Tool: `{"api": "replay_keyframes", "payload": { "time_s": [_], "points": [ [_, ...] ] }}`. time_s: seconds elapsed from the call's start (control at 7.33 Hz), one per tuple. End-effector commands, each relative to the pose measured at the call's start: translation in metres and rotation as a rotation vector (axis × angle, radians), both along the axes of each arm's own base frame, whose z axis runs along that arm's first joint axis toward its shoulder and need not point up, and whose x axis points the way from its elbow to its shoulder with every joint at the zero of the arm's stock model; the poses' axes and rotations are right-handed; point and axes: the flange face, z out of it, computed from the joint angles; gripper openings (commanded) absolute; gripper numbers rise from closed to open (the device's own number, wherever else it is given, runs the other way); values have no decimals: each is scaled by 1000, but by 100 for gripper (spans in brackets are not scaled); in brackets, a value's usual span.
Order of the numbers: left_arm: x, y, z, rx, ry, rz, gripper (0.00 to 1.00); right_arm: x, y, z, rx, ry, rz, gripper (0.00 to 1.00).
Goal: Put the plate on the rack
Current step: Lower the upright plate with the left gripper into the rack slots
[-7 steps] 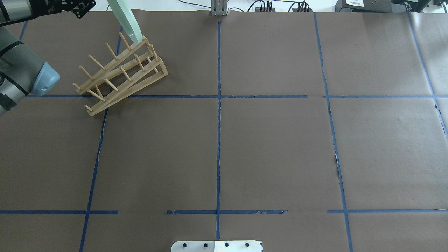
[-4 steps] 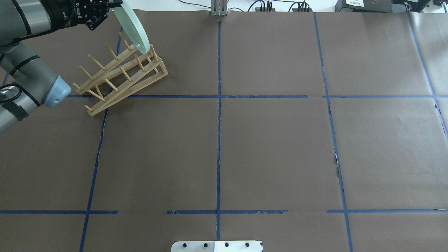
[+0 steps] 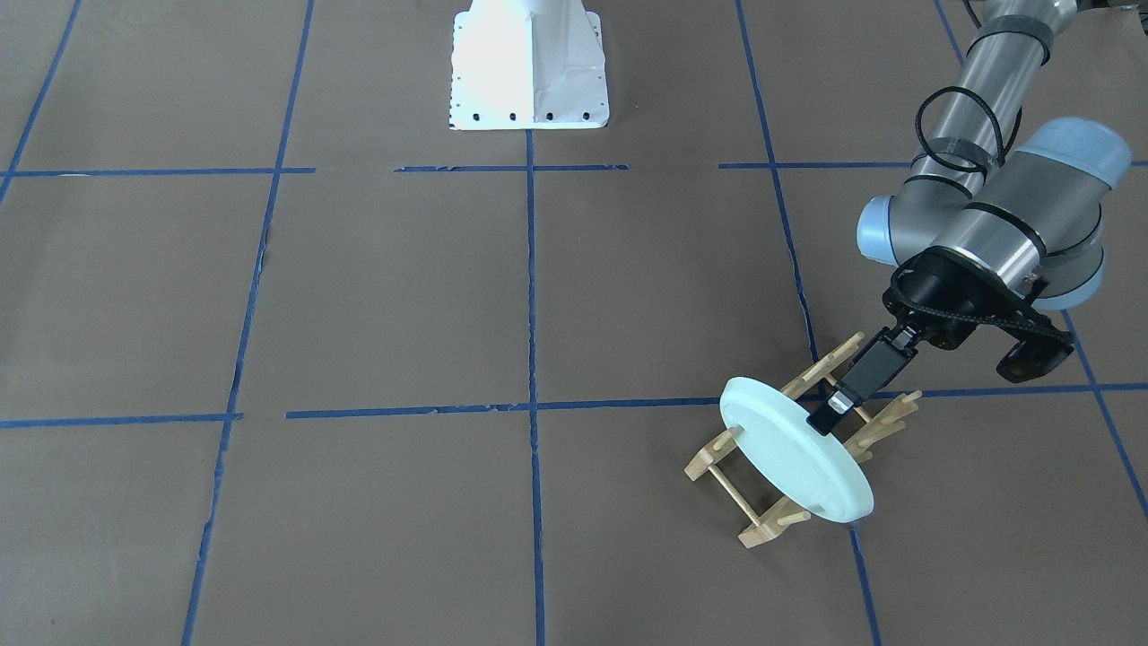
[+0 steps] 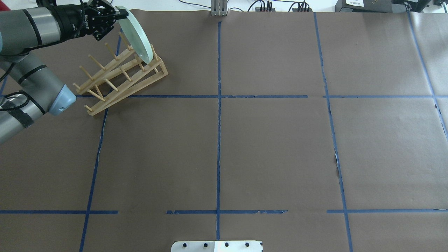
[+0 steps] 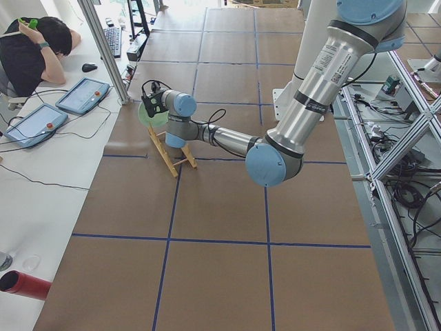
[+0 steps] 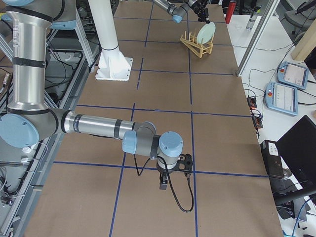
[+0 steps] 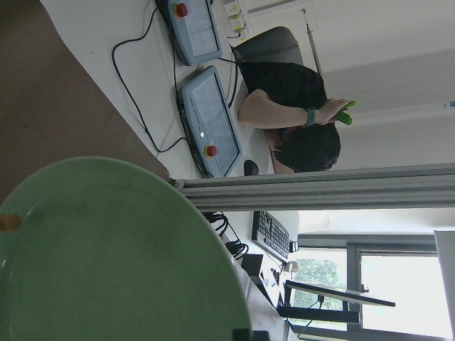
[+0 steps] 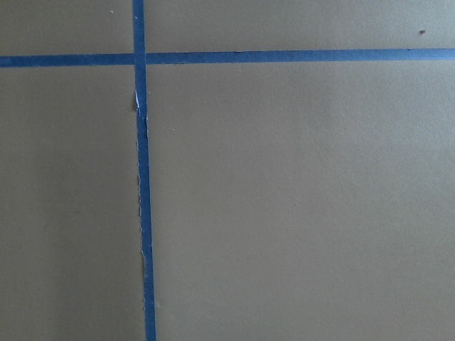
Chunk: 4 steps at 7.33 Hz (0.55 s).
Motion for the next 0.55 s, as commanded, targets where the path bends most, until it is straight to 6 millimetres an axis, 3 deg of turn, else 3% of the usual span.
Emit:
{"api": "replay_keyframes", "payload": {
  "time_s": [0.0,0.14,0.27,0.41],
  "points": [
    [1,0,4,-2,-11,0,0,0,0,-1,1,0,1,100],
    [2,2,10,0,-24,-1,15,0,0,-1,1,0,1,100],
    [1,2,13,3,-32,-2,54,0,0,-1,1,0,-1,100],
    [2,1,12,-6,-45,-2,100,0,0,0,0,0,1,100]
  ]
}}
